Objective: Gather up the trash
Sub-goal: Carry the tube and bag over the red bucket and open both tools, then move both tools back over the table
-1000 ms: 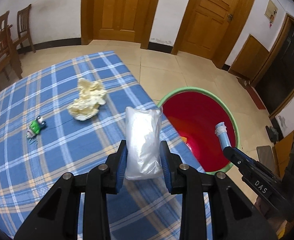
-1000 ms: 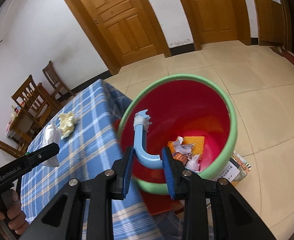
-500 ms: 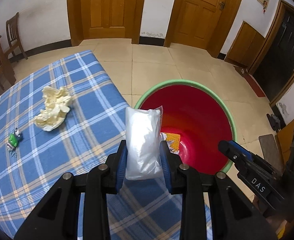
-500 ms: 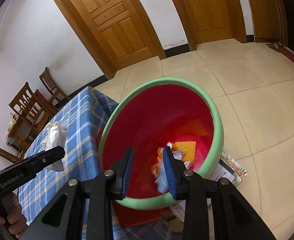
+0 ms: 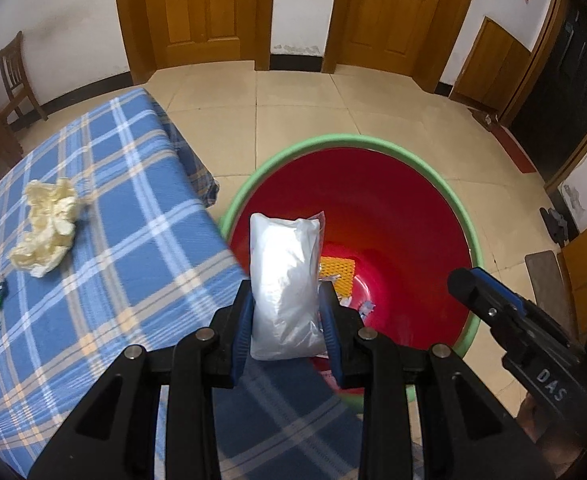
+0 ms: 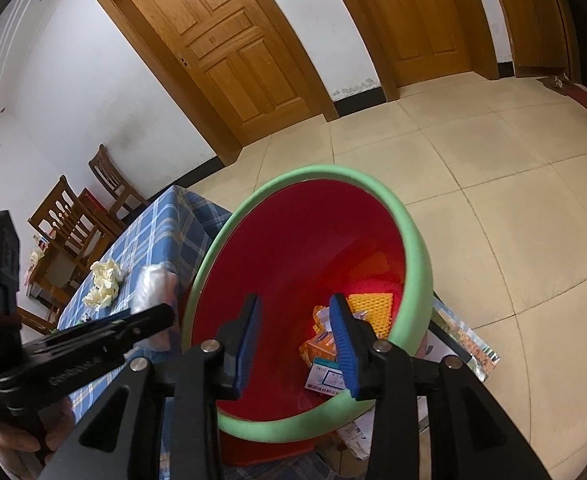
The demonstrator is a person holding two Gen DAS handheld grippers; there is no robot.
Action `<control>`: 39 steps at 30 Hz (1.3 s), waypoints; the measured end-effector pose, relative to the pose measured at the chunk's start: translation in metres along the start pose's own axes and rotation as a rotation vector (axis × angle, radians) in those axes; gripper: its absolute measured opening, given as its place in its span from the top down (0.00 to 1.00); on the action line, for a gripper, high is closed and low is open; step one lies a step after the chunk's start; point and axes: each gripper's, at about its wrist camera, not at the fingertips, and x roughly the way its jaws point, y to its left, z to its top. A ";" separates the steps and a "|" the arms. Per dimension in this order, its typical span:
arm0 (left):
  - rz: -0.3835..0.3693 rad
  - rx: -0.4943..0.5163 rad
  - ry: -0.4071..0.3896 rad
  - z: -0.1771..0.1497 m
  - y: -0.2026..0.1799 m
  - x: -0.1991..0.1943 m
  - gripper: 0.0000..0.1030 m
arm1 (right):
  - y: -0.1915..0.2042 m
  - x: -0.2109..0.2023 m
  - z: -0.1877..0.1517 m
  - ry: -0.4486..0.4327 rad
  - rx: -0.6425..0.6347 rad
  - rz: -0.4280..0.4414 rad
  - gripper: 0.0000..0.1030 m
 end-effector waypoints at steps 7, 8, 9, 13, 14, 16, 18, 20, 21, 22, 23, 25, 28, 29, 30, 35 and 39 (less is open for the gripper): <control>0.021 0.022 -0.015 0.001 -0.013 0.002 0.50 | -0.009 -0.001 0.003 0.005 0.014 0.005 0.56; 0.023 0.020 -0.014 0.001 -0.014 0.003 0.50 | -0.009 -0.001 0.003 0.008 0.014 0.006 0.55; 0.023 0.017 -0.012 0.001 -0.014 0.003 0.50 | -0.009 -0.001 0.003 0.010 0.014 0.006 0.55; 0.023 0.001 -0.009 0.001 -0.011 0.002 0.48 | -0.009 -0.002 0.004 0.013 0.020 0.008 0.52; 0.024 -0.004 -0.011 0.001 -0.010 0.001 0.48 | -0.010 -0.003 0.003 0.012 0.020 0.008 0.51; 0.021 -0.012 -0.016 0.001 -0.006 -0.001 0.47 | -0.010 -0.005 0.003 0.011 0.020 0.006 0.50; 0.023 -0.017 -0.023 0.000 -0.003 -0.005 0.46 | -0.009 -0.007 0.003 0.011 0.020 0.004 0.48; 0.025 -0.018 -0.032 -0.001 0.000 -0.007 0.46 | -0.007 -0.009 0.003 0.006 0.021 0.005 0.46; 0.026 -0.019 -0.035 -0.003 0.002 -0.010 0.46 | -0.005 -0.009 0.003 0.004 0.021 0.003 0.46; 0.026 -0.020 -0.038 -0.004 0.005 -0.012 0.46 | -0.003 -0.010 0.003 -0.001 0.021 0.000 0.44; 0.026 -0.022 -0.042 -0.006 0.007 -0.015 0.46 | -0.001 -0.012 0.003 -0.006 0.021 -0.002 0.43; 0.028 -0.029 -0.049 -0.008 0.011 -0.020 0.46 | 0.003 -0.014 0.003 -0.012 0.020 -0.003 0.41; 0.032 -0.044 -0.065 -0.011 0.020 -0.029 0.46 | 0.009 -0.018 0.003 -0.019 0.016 -0.005 0.39; 0.035 -0.048 -0.070 -0.013 0.023 -0.033 0.46 | 0.013 -0.019 0.003 -0.022 0.013 -0.006 0.39; 0.037 -0.055 -0.078 -0.015 0.027 -0.038 0.46 | 0.016 -0.021 0.003 -0.024 0.009 -0.007 0.39; 0.047 -0.086 -0.112 -0.024 0.044 -0.060 0.45 | 0.036 -0.033 0.002 -0.048 -0.018 -0.005 0.37; 0.063 -0.113 -0.139 -0.032 0.061 -0.077 0.44 | 0.053 -0.040 -0.001 -0.059 -0.040 0.002 0.36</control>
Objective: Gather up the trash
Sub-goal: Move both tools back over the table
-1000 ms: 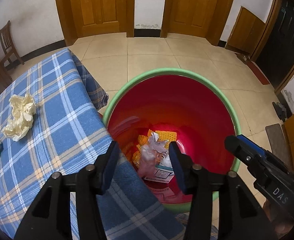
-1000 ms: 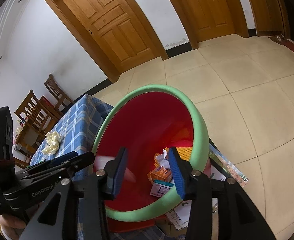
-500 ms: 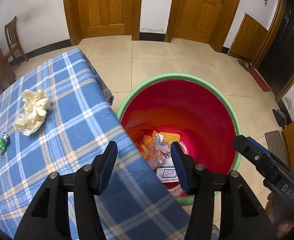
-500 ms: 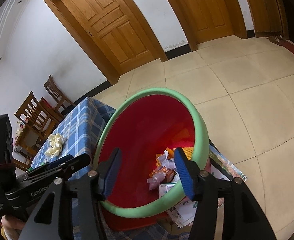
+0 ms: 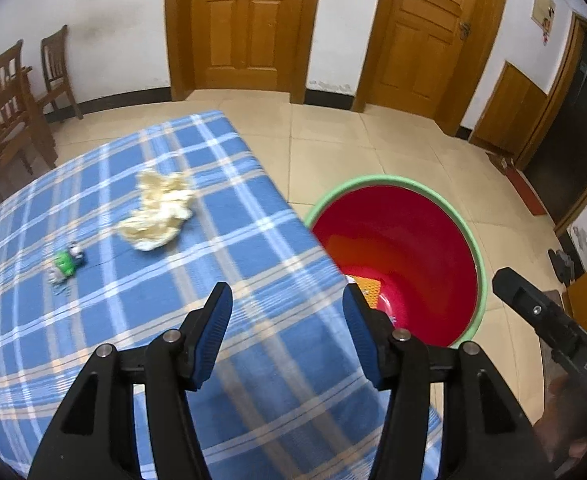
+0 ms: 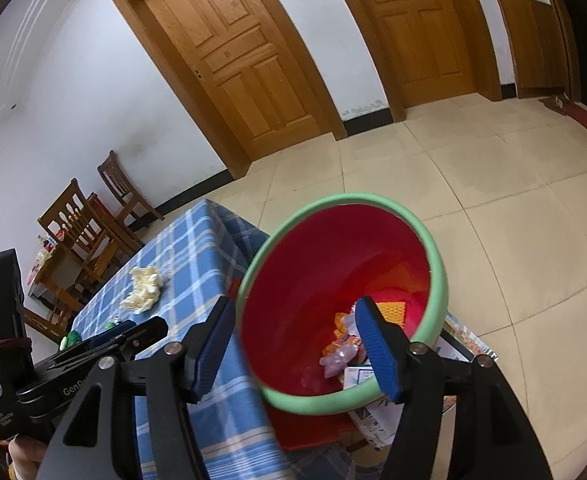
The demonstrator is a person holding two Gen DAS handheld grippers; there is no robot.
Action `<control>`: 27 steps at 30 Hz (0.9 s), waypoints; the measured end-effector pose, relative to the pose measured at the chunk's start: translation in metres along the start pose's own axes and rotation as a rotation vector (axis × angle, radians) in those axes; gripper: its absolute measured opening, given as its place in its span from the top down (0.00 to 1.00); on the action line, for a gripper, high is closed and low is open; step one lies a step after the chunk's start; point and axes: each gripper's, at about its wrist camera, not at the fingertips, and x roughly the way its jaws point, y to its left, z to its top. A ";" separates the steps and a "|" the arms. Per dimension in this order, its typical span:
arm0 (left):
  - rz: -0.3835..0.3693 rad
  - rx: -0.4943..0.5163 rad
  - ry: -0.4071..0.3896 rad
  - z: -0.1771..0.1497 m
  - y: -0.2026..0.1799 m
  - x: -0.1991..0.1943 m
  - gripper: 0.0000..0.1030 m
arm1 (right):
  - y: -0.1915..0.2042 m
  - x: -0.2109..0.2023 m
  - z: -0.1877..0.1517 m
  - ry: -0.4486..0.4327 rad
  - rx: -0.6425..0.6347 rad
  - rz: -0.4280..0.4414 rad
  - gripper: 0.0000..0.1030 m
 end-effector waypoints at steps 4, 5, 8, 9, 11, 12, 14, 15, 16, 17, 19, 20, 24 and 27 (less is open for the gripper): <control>0.020 -0.036 -0.023 -0.005 0.023 -0.016 0.44 | 0.020 -0.005 -0.003 0.004 -0.025 0.016 0.36; 0.026 -0.048 -0.030 -0.007 0.029 -0.020 0.44 | 0.025 -0.005 -0.004 0.004 -0.031 0.020 0.36; 0.044 -0.081 -0.048 -0.009 0.050 -0.031 0.44 | 0.042 -0.007 -0.005 0.007 -0.056 0.033 0.36; 0.056 -0.092 -0.057 -0.009 0.058 -0.036 0.43 | 0.049 -0.007 -0.005 0.010 -0.067 0.040 0.35; 0.075 -0.104 -0.068 -0.010 0.070 -0.041 0.43 | 0.058 -0.007 -0.005 0.016 -0.081 0.048 0.35; 0.087 -0.113 -0.075 -0.010 0.079 -0.045 0.43 | 0.065 -0.006 -0.004 0.019 -0.092 0.054 0.35; 0.112 -0.130 -0.083 -0.010 0.095 -0.050 0.43 | 0.074 -0.004 -0.004 0.025 -0.108 0.062 0.35; 0.123 -0.138 -0.084 -0.010 0.101 -0.051 0.42 | 0.081 -0.002 -0.004 0.029 -0.117 0.067 0.35; 0.132 -0.146 -0.085 -0.010 0.107 -0.053 0.42 | 0.086 0.000 -0.004 0.033 -0.124 0.072 0.35; 0.139 -0.152 -0.085 -0.011 0.113 -0.054 0.42 | 0.091 0.002 -0.004 0.038 -0.130 0.075 0.34; 0.156 -0.164 -0.083 -0.011 0.127 -0.056 0.42 | 0.101 0.008 -0.003 0.052 -0.141 0.084 0.34; 0.164 -0.168 -0.082 -0.011 0.131 -0.056 0.42 | 0.106 0.011 -0.002 0.059 -0.145 0.089 0.34; 0.200 -0.180 -0.084 -0.008 0.154 -0.055 0.42 | 0.125 0.024 -0.001 0.082 -0.162 0.103 0.34; 0.209 -0.189 -0.081 -0.004 0.165 -0.050 0.42 | 0.139 0.033 0.001 0.092 -0.181 0.109 0.34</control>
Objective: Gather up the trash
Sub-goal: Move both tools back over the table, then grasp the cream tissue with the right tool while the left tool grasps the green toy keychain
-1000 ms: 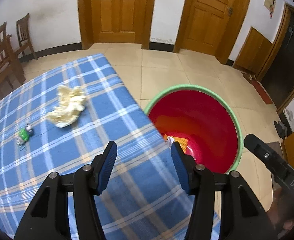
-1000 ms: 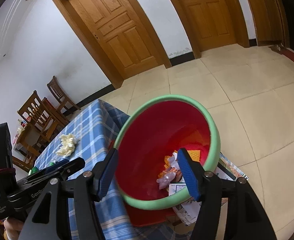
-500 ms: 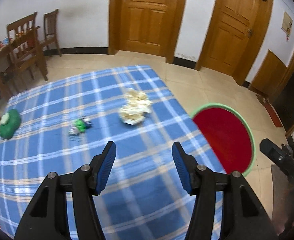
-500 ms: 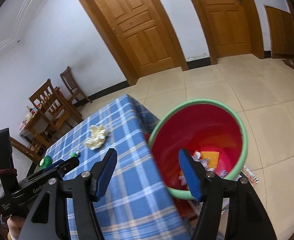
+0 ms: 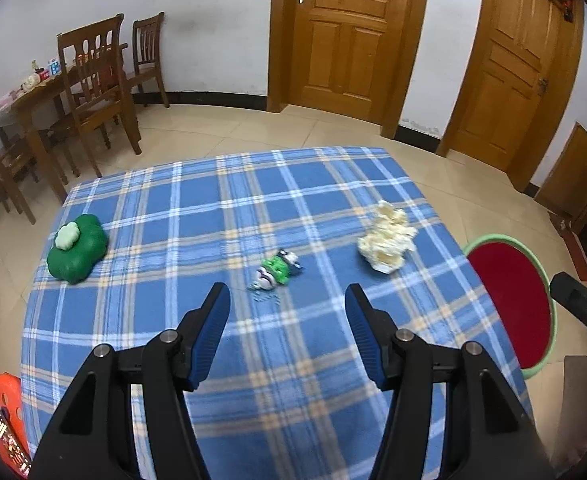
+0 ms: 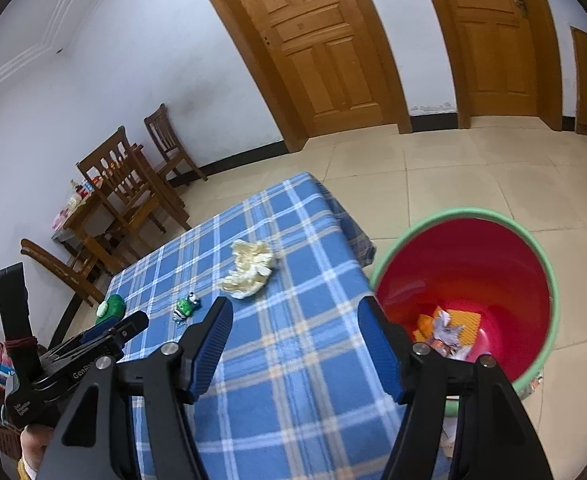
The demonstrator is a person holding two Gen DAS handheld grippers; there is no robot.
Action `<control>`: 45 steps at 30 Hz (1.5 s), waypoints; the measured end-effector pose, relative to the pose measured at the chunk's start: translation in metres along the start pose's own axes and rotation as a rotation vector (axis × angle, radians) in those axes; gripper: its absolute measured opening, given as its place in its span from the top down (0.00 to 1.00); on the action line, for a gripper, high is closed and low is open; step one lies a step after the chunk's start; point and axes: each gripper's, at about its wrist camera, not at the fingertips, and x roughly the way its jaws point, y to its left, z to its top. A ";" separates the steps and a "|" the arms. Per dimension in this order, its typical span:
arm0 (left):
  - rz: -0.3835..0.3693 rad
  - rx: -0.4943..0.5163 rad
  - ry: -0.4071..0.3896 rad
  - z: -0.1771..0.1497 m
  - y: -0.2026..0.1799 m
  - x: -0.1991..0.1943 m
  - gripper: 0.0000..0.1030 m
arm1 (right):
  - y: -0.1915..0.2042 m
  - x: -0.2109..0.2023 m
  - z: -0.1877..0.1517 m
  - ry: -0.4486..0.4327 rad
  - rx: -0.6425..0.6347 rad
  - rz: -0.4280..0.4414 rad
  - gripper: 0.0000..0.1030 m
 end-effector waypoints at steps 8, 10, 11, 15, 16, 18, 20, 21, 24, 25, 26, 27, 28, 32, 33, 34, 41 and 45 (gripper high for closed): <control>-0.016 -0.034 0.038 0.004 0.013 0.033 0.42 | 0.026 0.041 0.014 0.043 -0.046 0.007 0.31; -0.019 -0.044 0.053 0.003 0.015 0.043 0.42 | 0.028 0.052 0.015 0.057 -0.051 0.007 0.31; -0.021 -0.048 0.060 0.003 0.015 0.048 0.42 | 0.029 0.058 0.015 0.063 -0.055 0.005 0.31; -0.030 -0.067 0.086 0.003 0.019 0.068 0.42 | 0.035 0.083 0.017 0.092 -0.070 -0.007 0.31; -0.032 -0.069 0.090 0.003 0.019 0.072 0.42 | 0.035 0.088 0.018 0.099 -0.070 -0.007 0.31; -0.029 -0.073 0.091 0.002 0.020 0.078 0.42 | 0.036 0.098 0.018 0.112 -0.071 -0.008 0.31; -0.026 -0.079 0.091 0.002 0.021 0.085 0.42 | 0.037 0.109 0.019 0.122 -0.076 -0.010 0.31; -0.025 -0.082 0.091 0.002 0.022 0.088 0.42 | 0.037 0.114 0.019 0.126 -0.078 -0.011 0.31; -0.024 -0.096 0.093 0.001 0.024 0.095 0.42 | 0.039 0.129 0.019 0.136 -0.083 -0.018 0.31; -0.027 -0.102 0.095 0.000 0.025 0.097 0.42 | 0.039 0.132 0.018 0.139 -0.082 -0.018 0.31; -0.029 -0.106 0.096 -0.001 0.026 0.099 0.42 | 0.039 0.136 0.019 0.143 -0.080 -0.017 0.31; -0.027 -0.108 0.096 -0.002 0.027 0.100 0.42 | 0.039 0.140 0.019 0.147 -0.080 -0.016 0.31; -0.023 -0.103 0.085 -0.002 0.027 0.100 0.42 | 0.039 0.144 0.019 0.149 -0.083 -0.019 0.31; -0.006 -0.088 0.068 -0.003 0.026 0.100 0.42 | 0.044 0.153 0.016 0.154 -0.102 -0.021 0.31; -0.005 -0.086 0.066 -0.004 0.026 0.100 0.42 | 0.044 0.155 0.016 0.156 -0.104 -0.022 0.31; -0.005 -0.085 0.064 -0.004 0.026 0.100 0.42 | 0.045 0.156 0.015 0.157 -0.105 -0.021 0.31; 0.009 -0.083 0.056 -0.004 0.025 0.101 0.42 | 0.047 0.164 0.012 0.168 -0.114 -0.020 0.35; 0.005 -0.089 0.050 -0.004 0.026 0.101 0.42 | 0.050 0.167 0.009 0.173 -0.118 -0.006 0.44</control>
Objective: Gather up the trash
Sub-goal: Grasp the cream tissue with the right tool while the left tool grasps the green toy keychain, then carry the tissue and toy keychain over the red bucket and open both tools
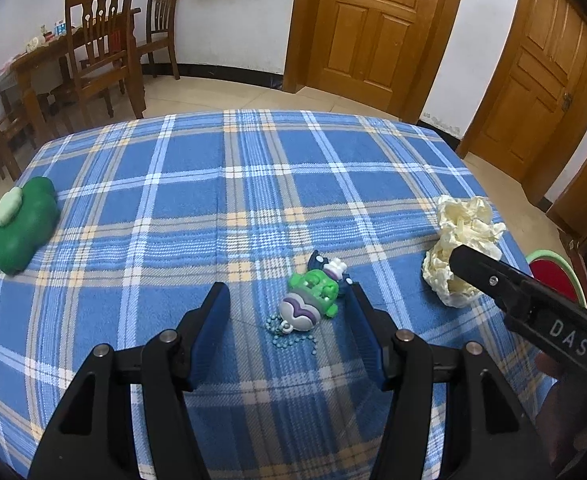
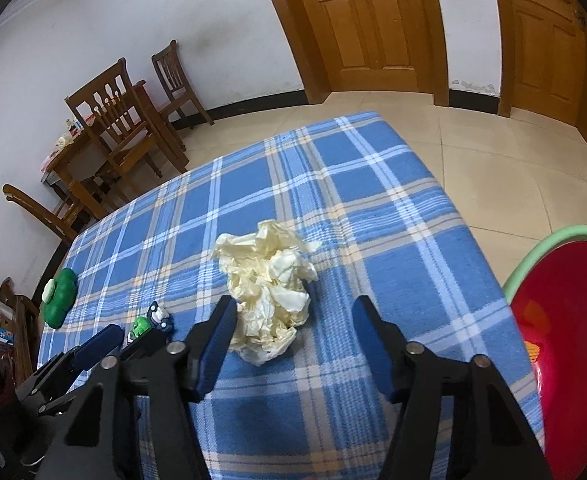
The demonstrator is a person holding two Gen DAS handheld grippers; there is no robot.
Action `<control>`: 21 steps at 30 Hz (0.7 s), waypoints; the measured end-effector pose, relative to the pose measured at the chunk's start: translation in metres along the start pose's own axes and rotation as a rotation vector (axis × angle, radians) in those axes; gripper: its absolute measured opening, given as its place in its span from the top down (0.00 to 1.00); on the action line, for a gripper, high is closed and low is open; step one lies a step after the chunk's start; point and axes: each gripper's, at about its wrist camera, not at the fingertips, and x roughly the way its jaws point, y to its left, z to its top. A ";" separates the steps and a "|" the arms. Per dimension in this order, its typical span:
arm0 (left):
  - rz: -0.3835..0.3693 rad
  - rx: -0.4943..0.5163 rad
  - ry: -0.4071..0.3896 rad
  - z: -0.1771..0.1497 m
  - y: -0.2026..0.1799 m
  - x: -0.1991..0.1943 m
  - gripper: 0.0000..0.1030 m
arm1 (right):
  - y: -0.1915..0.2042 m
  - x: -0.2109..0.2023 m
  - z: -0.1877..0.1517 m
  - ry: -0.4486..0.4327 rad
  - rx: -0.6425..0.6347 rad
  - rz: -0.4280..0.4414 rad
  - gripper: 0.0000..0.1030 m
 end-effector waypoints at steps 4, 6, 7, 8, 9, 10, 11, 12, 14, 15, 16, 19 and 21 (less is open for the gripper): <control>0.010 0.001 -0.001 -0.001 -0.001 -0.001 0.42 | 0.004 0.000 0.000 -0.009 -0.016 0.021 0.57; 0.012 0.002 -0.002 -0.001 -0.001 -0.001 0.44 | 0.006 0.000 -0.001 -0.010 -0.025 0.041 0.66; 0.008 0.002 -0.002 -0.001 -0.001 -0.002 0.48 | 0.008 0.000 -0.001 -0.011 -0.028 0.046 0.68; 0.003 0.001 -0.002 -0.001 -0.001 -0.002 0.50 | 0.009 0.000 -0.001 -0.013 -0.031 0.049 0.71; -0.007 -0.001 0.000 -0.001 -0.001 -0.003 0.54 | 0.009 -0.001 -0.001 -0.018 -0.034 0.051 0.72; -0.015 -0.001 0.002 -0.002 -0.002 -0.004 0.59 | 0.009 -0.001 -0.001 -0.019 -0.035 0.052 0.76; -0.024 0.000 0.005 -0.002 -0.003 -0.005 0.61 | 0.009 -0.002 -0.001 -0.021 -0.035 0.053 0.78; -0.027 0.002 0.006 -0.002 -0.004 -0.005 0.66 | 0.008 -0.003 -0.001 -0.023 -0.031 0.060 0.79; -0.032 0.009 0.004 -0.002 -0.006 -0.007 0.70 | 0.007 -0.006 -0.001 -0.029 -0.029 0.063 0.81; -0.033 0.011 0.001 -0.002 -0.007 -0.009 0.70 | 0.007 -0.008 -0.001 -0.035 -0.029 0.061 0.81; -0.034 0.011 -0.001 -0.002 -0.007 -0.010 0.70 | 0.007 -0.010 -0.001 -0.039 -0.029 0.062 0.81; -0.046 0.006 -0.005 -0.002 -0.007 -0.015 0.70 | 0.005 -0.018 -0.002 -0.054 -0.023 0.067 0.81; -0.052 0.002 -0.009 -0.002 -0.008 -0.019 0.70 | 0.003 -0.025 -0.003 -0.063 -0.013 0.073 0.81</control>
